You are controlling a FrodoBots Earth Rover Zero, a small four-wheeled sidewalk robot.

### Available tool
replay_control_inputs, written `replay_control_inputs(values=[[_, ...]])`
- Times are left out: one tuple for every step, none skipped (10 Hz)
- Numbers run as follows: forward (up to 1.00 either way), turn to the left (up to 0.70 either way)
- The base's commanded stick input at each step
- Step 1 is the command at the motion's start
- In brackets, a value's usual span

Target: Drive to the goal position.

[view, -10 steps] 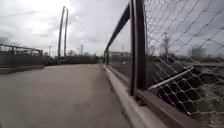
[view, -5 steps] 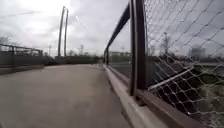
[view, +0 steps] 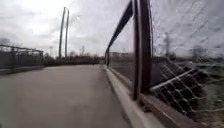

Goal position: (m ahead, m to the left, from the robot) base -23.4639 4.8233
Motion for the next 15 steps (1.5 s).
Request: replay_control_inputs(values=[[1.0, 0.41], [0.93, 0.01], [0.28, 0.01], [0.07, 0.01], [0.06, 0.01], [0.06, 0.01], [0.07, 0.01], [0.17, 0.01], [0.18, 0.01], [0.18, 0.01], [1.0, 0.01], [1.0, 0.04], [1.0, 0.35], [1.0, 0.41], [1.0, 0.41]])
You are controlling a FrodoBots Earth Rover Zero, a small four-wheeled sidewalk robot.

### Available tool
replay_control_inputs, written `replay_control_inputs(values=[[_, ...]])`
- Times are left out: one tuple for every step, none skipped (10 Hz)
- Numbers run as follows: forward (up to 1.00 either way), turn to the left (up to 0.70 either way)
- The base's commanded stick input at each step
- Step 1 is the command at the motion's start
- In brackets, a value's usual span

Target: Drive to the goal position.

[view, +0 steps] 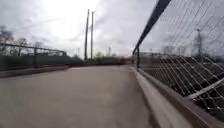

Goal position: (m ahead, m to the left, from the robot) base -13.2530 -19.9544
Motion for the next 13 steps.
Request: replay_control_inputs(values=[[1.0, 0.41], [1.0, 0.41], [1.0, 0.41], [1.0, 0.41], [1.0, 0.41], [1.0, 0.41], [1.0, 0.41], [1.0, 0.41], [1.0, 0.41], [1.0, 0.41], [1.0, 0.41], [1.0, 0.41], [1.0, 0.41]])
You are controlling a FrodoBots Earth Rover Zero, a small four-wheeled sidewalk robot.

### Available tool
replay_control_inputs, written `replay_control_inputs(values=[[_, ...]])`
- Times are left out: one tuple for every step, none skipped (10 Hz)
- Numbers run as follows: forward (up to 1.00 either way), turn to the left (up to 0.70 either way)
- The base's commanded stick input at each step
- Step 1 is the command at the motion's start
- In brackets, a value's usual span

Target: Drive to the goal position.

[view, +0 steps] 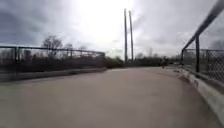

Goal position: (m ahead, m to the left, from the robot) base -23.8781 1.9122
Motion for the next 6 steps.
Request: replay_control_inputs(values=[[1.0, 0.41], [1.0, 0.41], [1.0, 0.41], [1.0, 0.41], [1.0, 0.41], [1.0, 0.41]])
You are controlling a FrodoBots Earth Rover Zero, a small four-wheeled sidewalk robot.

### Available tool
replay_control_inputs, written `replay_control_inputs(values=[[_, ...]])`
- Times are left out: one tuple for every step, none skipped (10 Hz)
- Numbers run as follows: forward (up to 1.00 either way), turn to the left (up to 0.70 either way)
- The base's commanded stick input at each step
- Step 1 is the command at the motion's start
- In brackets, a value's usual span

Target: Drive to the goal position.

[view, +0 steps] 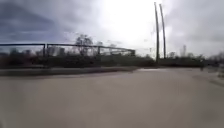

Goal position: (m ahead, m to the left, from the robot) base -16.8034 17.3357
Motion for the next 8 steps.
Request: replay_control_inputs(values=[[1.0, 0.41], [1.0, 0.41], [1.0, 0.41], [1.0, 0.41], [1.0, 0.41], [1.0, 0.41], [1.0, 0.41], [1.0, 0.41]])
